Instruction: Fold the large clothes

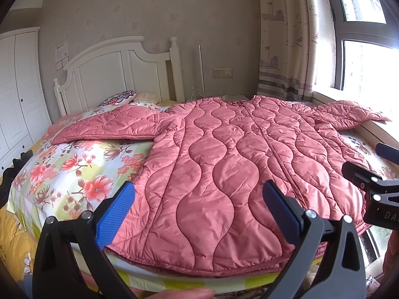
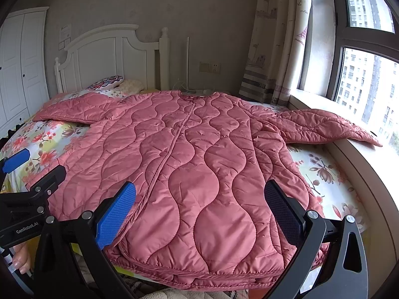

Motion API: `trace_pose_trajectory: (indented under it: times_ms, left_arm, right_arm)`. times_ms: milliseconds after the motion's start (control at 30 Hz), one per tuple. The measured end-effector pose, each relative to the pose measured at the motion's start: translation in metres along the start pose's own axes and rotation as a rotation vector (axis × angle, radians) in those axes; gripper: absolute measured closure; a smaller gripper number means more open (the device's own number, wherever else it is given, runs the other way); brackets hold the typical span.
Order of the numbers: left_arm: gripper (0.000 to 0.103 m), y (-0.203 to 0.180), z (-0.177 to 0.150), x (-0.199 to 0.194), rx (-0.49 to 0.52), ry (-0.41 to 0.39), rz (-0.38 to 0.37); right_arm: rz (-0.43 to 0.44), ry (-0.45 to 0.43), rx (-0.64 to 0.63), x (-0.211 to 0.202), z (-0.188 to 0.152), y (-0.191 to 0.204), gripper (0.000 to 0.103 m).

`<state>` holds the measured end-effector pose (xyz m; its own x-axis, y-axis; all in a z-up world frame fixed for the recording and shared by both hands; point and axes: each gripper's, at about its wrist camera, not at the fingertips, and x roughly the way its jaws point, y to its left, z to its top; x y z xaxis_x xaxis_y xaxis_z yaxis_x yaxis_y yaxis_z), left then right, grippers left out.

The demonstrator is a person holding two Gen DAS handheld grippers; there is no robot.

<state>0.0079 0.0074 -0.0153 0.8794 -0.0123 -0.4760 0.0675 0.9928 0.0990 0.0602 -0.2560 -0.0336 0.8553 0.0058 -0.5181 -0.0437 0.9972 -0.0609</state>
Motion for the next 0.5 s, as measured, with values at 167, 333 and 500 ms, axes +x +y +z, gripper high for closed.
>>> trace_pose_trajectory:
  times_ms: [167,333,500]
  left_arm:
    - [0.002,-0.0003,-0.0007,-0.0002,-0.001,0.001,-0.001]
    - [0.002,0.0006,0.0001,0.0001,0.001,0.001,-0.002]
    - [0.002,0.0009,0.0005,0.0003,-0.001,0.001,-0.001]
  right_arm:
    - [0.002,0.002,0.000,0.0011,-0.0014,-0.0001,0.005]
    - [0.002,0.002,0.003,0.0010,-0.0010,-0.0005,0.005]
    - [0.003,0.001,0.010,0.0001,-0.0015,-0.0024,0.005]
